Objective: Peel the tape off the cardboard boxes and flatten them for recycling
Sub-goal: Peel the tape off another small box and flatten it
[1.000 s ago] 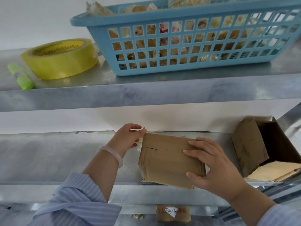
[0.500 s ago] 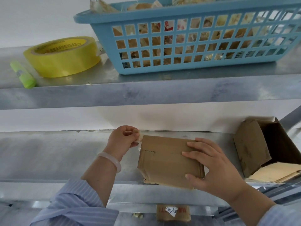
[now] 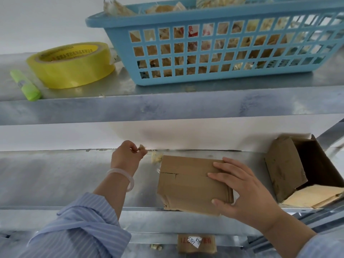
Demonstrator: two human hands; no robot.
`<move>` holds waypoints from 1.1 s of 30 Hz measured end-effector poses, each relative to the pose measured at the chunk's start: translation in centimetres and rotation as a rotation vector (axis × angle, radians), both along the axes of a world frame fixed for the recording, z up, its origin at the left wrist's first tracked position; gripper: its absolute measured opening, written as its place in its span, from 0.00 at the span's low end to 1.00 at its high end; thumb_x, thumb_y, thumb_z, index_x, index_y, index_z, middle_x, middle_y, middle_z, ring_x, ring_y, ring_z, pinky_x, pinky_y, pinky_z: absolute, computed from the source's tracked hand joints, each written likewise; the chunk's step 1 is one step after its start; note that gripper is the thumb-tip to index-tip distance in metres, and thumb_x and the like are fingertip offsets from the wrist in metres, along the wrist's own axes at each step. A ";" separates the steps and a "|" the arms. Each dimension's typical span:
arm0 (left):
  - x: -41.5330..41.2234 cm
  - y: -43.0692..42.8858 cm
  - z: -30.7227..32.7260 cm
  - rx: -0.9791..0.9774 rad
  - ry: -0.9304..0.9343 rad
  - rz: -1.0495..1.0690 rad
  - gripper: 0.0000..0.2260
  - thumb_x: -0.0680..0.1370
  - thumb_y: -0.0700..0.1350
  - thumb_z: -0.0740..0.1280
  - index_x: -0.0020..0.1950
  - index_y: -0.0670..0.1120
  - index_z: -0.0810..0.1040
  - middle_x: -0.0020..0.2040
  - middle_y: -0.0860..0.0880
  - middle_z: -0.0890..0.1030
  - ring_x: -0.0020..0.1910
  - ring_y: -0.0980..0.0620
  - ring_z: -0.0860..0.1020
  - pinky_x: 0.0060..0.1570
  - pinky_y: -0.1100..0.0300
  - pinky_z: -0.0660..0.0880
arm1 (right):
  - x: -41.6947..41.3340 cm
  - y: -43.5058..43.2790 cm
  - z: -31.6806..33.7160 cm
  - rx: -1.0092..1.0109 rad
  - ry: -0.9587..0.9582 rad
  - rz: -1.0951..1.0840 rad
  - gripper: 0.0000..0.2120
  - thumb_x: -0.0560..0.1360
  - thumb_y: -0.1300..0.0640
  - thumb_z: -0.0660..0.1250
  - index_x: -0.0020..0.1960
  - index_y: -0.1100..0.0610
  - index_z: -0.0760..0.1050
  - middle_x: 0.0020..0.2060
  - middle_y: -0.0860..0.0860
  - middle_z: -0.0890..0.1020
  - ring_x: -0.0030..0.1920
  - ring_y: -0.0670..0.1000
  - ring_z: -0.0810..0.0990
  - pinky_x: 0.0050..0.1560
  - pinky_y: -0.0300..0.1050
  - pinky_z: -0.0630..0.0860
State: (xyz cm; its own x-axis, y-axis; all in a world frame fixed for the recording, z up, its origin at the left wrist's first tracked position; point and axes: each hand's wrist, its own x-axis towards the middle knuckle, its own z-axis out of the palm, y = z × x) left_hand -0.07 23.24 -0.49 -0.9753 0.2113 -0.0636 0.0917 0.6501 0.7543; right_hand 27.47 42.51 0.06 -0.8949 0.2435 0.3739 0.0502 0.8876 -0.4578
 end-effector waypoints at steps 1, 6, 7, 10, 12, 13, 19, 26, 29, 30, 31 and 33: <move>0.1 0.1 -0.1 -0.007 -0.016 -0.015 0.10 0.73 0.52 0.72 0.43 0.49 0.74 0.39 0.51 0.82 0.41 0.50 0.80 0.38 0.58 0.71 | 0.0 0.0 0.0 -0.001 -0.002 0.000 0.26 0.65 0.37 0.69 0.60 0.47 0.80 0.64 0.42 0.75 0.71 0.49 0.68 0.67 0.52 0.70; 0.9 0.5 -0.8 -0.018 -0.125 -0.205 0.13 0.80 0.44 0.64 0.65 0.47 0.76 0.58 0.51 0.79 0.54 0.49 0.79 0.58 0.53 0.75 | 0.1 0.4 -0.1 0.003 -0.033 0.013 0.28 0.67 0.35 0.68 0.64 0.45 0.77 0.67 0.41 0.73 0.74 0.45 0.63 0.70 0.50 0.66; 1.4 0.6 -0.7 0.081 -0.201 -0.194 0.16 0.81 0.42 0.63 0.69 0.47 0.73 0.61 0.49 0.77 0.55 0.48 0.79 0.59 0.50 0.76 | 0.1 0.4 -0.1 0.005 -0.040 0.013 0.29 0.67 0.35 0.67 0.65 0.45 0.76 0.68 0.40 0.72 0.74 0.44 0.61 0.70 0.49 0.64; 3.0 0.9 -0.3 0.215 -0.273 -0.200 0.17 0.81 0.43 0.62 0.70 0.49 0.71 0.59 0.49 0.76 0.53 0.48 0.80 0.54 0.50 0.79 | 0.2 0.6 -0.2 0.026 -0.054 0.012 0.30 0.67 0.36 0.69 0.67 0.45 0.74 0.70 0.40 0.70 0.75 0.42 0.58 0.71 0.47 0.60; 4.5 0.9 -0.1 0.258 -0.277 -0.221 0.10 0.80 0.44 0.64 0.60 0.49 0.77 0.51 0.49 0.81 0.48 0.50 0.82 0.47 0.52 0.82 | 0.2 0.4 -0.3 0.027 -0.046 -0.006 0.29 0.67 0.38 0.70 0.66 0.45 0.74 0.71 0.41 0.68 0.75 0.44 0.58 0.71 0.47 0.59; 5.3 0.8 0.0 0.311 -0.301 -0.214 0.07 0.80 0.44 0.65 0.55 0.48 0.79 0.47 0.48 0.83 0.44 0.51 0.83 0.43 0.54 0.82 | 0.2 0.3 -0.3 0.016 -0.030 -0.027 0.29 0.67 0.39 0.72 0.66 0.46 0.75 0.71 0.43 0.68 0.74 0.46 0.60 0.70 0.48 0.60; 7.7 -0.1 0.6 0.482 -0.369 -0.216 0.04 0.77 0.39 0.69 0.48 0.47 0.80 0.42 0.52 0.84 0.36 0.57 0.81 0.35 0.63 0.77 | -0.1 -0.2 0.1 -0.019 0.111 -0.103 0.26 0.61 0.49 0.80 0.57 0.50 0.79 0.55 0.45 0.74 0.58 0.46 0.70 0.60 0.41 0.66; 8.5 0.0 2.6 0.348 -0.261 -0.577 0.13 0.71 0.39 0.74 0.42 0.59 0.85 0.51 0.60 0.83 0.49 0.61 0.81 0.50 0.68 0.76 | 0.1 -0.7 0.7 -0.159 0.108 -0.119 0.17 0.68 0.40 0.72 0.39 0.54 0.79 0.39 0.43 0.78 0.44 0.47 0.76 0.44 0.41 0.73; 8.9 0.5 2.8 0.219 -0.138 -0.666 0.17 0.70 0.44 0.76 0.53 0.63 0.80 0.59 0.61 0.75 0.53 0.68 0.76 0.51 0.76 0.70 | 0.9 -0.9 1.2 -0.535 0.193 -0.125 0.25 0.79 0.40 0.59 0.35 0.55 0.83 0.36 0.47 0.82 0.44 0.47 0.80 0.47 0.40 0.75; 9.0 0.5 2.7 0.184 -0.135 -0.668 0.20 0.70 0.46 0.76 0.56 0.63 0.77 0.60 0.61 0.71 0.54 0.68 0.75 0.53 0.75 0.71 | 1.0 -0.8 1.6 -0.679 0.168 -0.167 0.23 0.79 0.42 0.58 0.35 0.52 0.84 0.38 0.46 0.84 0.45 0.45 0.81 0.48 0.35 0.74; 9.0 0.6 2.6 0.155 -0.145 -0.675 0.23 0.69 0.47 0.76 0.60 0.64 0.74 0.61 0.61 0.68 0.55 0.66 0.74 0.54 0.73 0.72 | 1.0 -0.6 2.0 -0.765 0.104 -0.204 0.20 0.77 0.44 0.59 0.36 0.49 0.85 0.39 0.44 0.85 0.45 0.42 0.81 0.46 0.30 0.72; 9.2 0.7 2.4 0.100 -0.179 -0.705 0.31 0.67 0.50 0.78 0.64 0.66 0.67 0.63 0.61 0.64 0.57 0.61 0.73 0.51 0.71 0.74 | 1.1 0.2 2.7 -0.745 -0.073 -0.250 0.10 0.76 0.48 0.65 0.42 0.39 0.84 0.42 0.36 0.84 0.44 0.35 0.79 0.40 0.25 0.71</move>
State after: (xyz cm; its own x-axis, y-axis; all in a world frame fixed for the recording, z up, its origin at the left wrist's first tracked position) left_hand 9.14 23.93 1.96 -0.5818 0.7981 -0.1567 0.3327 0.4093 0.8496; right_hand 28.53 42.72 2.74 -0.7964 0.6042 -0.0251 0.2612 0.3063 -0.9154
